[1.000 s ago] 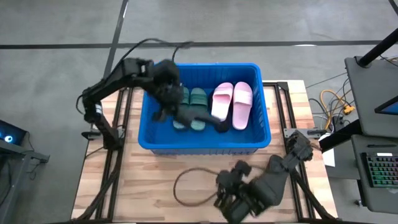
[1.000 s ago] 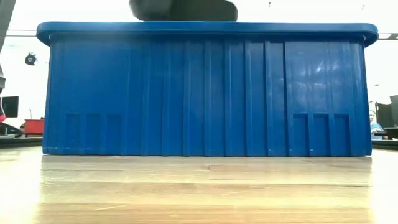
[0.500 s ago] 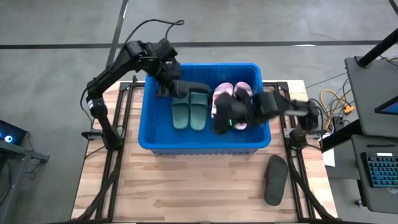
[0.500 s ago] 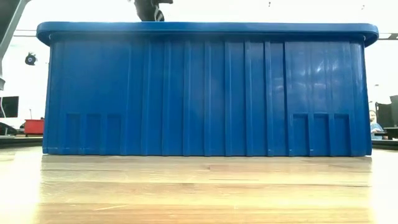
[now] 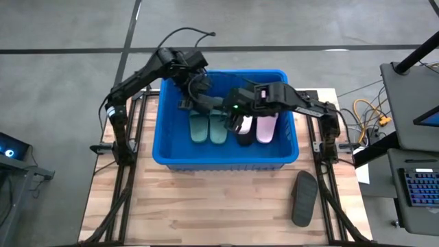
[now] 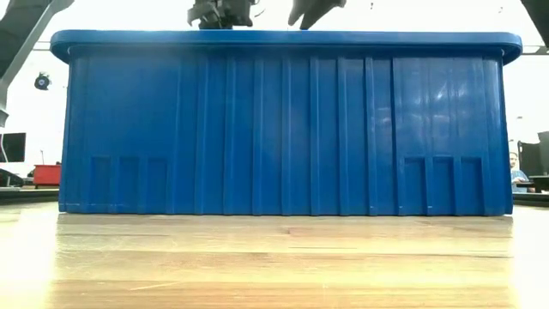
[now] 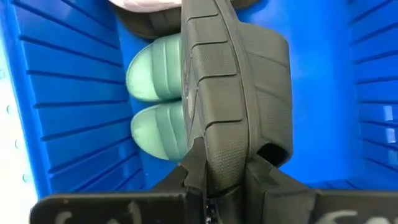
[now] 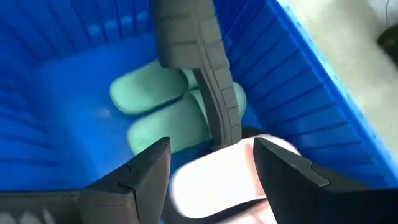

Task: Pick and place slides into bin
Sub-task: Put the black slide into the bin

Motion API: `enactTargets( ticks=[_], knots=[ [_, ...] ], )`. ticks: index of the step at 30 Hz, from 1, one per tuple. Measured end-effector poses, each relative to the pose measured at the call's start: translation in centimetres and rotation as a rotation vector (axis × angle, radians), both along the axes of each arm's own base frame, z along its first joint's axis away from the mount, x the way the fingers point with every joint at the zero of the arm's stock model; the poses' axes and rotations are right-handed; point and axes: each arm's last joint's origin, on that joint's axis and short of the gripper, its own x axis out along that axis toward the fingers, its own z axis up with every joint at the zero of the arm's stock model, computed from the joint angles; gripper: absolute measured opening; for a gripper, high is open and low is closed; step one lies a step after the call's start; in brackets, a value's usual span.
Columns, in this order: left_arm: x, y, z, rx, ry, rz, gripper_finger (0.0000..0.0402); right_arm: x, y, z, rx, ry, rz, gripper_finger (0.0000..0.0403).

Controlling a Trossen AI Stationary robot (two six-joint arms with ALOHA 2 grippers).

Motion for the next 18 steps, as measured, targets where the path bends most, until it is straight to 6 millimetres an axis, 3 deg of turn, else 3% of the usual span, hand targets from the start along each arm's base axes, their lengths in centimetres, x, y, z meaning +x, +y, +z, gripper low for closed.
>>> enactTargets(
  ticks=[8, 13, 18],
  knots=[
    [-1.8, -0.7, 1.8, 0.025, -0.057, -0.012, 0.0028, 1.5, -2.0, -1.9, -0.047, 0.102, 0.049, 0.0219],
    [-2.9, -1.1, 2.9, 0.034, -0.092, -0.007, 0.0028, 2.0, -3.4, -1.3, -0.092, 0.026, 0.078, 0.0219],
    [-3.9, -1.8, 3.9, 0.039, -0.131, -0.014, 0.0028, 2.3, -4.1, -0.4, -0.116, -0.027, 0.216, 0.0219]
  ],
)
